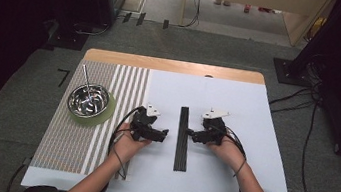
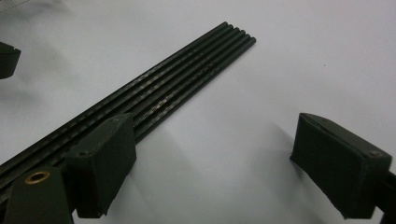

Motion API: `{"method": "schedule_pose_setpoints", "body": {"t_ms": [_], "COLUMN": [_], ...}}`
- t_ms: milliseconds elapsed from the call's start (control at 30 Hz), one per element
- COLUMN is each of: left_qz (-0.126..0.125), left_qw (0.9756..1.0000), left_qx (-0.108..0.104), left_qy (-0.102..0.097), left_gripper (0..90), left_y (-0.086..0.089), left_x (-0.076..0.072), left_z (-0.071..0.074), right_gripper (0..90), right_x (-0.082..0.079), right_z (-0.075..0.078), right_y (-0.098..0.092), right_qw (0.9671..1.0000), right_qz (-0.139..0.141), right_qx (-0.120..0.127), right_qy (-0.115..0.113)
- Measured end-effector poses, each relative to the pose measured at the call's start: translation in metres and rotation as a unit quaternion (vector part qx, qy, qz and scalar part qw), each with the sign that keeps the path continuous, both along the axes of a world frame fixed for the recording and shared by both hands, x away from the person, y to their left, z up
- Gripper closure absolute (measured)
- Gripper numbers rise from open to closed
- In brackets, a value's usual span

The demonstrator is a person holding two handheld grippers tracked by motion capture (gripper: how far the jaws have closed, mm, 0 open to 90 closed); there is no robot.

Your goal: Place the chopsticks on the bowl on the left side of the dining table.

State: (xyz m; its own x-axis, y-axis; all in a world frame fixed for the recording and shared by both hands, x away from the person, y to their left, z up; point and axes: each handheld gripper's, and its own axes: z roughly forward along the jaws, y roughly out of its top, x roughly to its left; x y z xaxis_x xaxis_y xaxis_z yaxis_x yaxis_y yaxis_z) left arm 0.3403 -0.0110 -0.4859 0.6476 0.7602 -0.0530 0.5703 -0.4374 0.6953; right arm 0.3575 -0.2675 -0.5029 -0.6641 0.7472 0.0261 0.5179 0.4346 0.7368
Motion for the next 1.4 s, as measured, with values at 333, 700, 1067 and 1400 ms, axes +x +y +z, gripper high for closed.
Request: {"method": "schedule_pose_setpoints", "body": {"t_ms": [333,700,1067,1400], "left_qz": [-0.007,-0.016,-0.015,-0.011], "left_qw": [1.0,0.9998,0.9997,0.9996], "left_qx": [-0.006,-0.012,-0.02,-0.025], "left_qy": [0.0,0.0,0.003,0.007], "left_gripper": [14.2,14.2,14.1,14.1], "left_y": [-0.008,-0.018,-0.027,-0.034], "left_x": [-0.004,-0.011,-0.017,-0.021], "left_z": [0.001,0.001,-0.001,-0.005], "right_gripper": [13.4,13.3,13.3,13.4], "right_x": [0.0,0.0,0.0,0.0], "right_z": [0.0,0.0,0.0,0.0], "right_y": [0.0,0.0,0.0,0.0], "right_qw": [1.0,1.0,1.0,1.0], "right_qz": [0.0,0.0,0.0,0.0], "right_qx": [0.0,0.0,0.0,0.0], "right_qy": [0.0,0.0,0.0,0.0]}}
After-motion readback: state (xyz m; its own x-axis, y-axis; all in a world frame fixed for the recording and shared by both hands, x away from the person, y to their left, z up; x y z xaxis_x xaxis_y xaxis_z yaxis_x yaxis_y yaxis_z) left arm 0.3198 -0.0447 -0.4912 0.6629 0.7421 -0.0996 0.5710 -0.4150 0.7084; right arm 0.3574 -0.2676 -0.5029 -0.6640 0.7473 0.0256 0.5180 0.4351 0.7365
